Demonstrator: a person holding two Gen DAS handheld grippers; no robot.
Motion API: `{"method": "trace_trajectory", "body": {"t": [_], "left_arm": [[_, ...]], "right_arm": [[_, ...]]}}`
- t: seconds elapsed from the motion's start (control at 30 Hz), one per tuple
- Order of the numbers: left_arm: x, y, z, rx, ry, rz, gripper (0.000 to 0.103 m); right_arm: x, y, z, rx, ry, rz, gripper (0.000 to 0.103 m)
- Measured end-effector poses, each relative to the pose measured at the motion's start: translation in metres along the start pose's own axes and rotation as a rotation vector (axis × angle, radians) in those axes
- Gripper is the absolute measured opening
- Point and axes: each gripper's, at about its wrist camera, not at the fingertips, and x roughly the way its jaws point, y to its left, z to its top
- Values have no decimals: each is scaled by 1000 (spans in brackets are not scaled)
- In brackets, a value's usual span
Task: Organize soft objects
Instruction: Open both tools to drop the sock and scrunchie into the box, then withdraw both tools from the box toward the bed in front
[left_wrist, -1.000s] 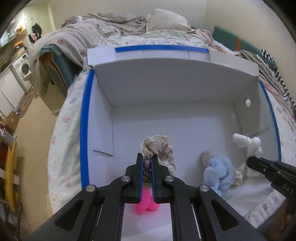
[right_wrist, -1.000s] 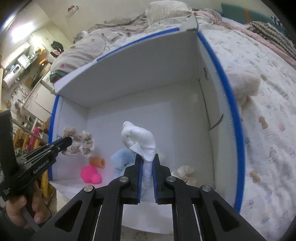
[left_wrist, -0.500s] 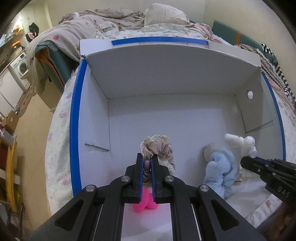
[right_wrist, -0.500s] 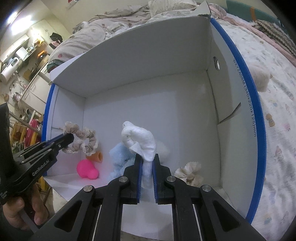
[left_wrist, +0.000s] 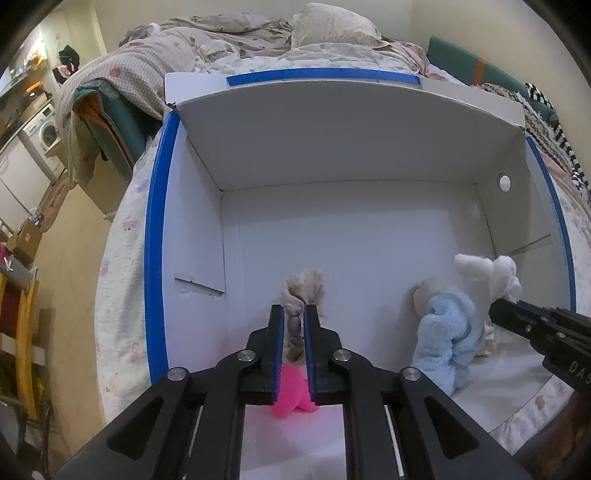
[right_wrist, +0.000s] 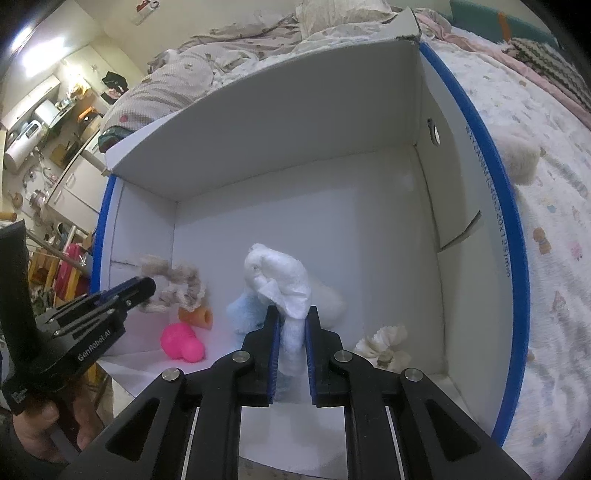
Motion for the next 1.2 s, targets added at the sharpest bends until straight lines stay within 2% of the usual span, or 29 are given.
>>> {"method": "trace_trajectory", "body": {"t": [0.07, 0.17, 0.2, 0.23, 0.27, 0.3, 0.9, 1.2], "left_arm": [[-1, -1, 0, 2, -2, 1, 21], [-3, -1, 0, 8, -12, 7, 42], [-4, -2, -1, 10, -17, 11, 53], [-5, -2, -1, 12, -24, 14, 59], [-6, -2, -1, 13, -33, 18, 61], [-8, -2, 0, 12, -42, 22, 62], [-11, 0, -1, 9, -41, 47, 63], [-26, 7, -8, -2, -62, 62, 63]], "right_arm": [[-1, 1, 0, -2, -7, 3, 19], [-3, 0, 1, -4, -15, 3, 28], [-4, 0, 1, -2, -18, 4, 32], [-4, -1, 1, 2, -21, 5, 47], [-5, -2, 2, 7, -26, 7, 71], [-7, -3, 2, 13, -37, 9, 77], [-7, -1, 3, 34, -43, 13, 79], [-13, 5, -1, 30, -57, 14, 79]]}}
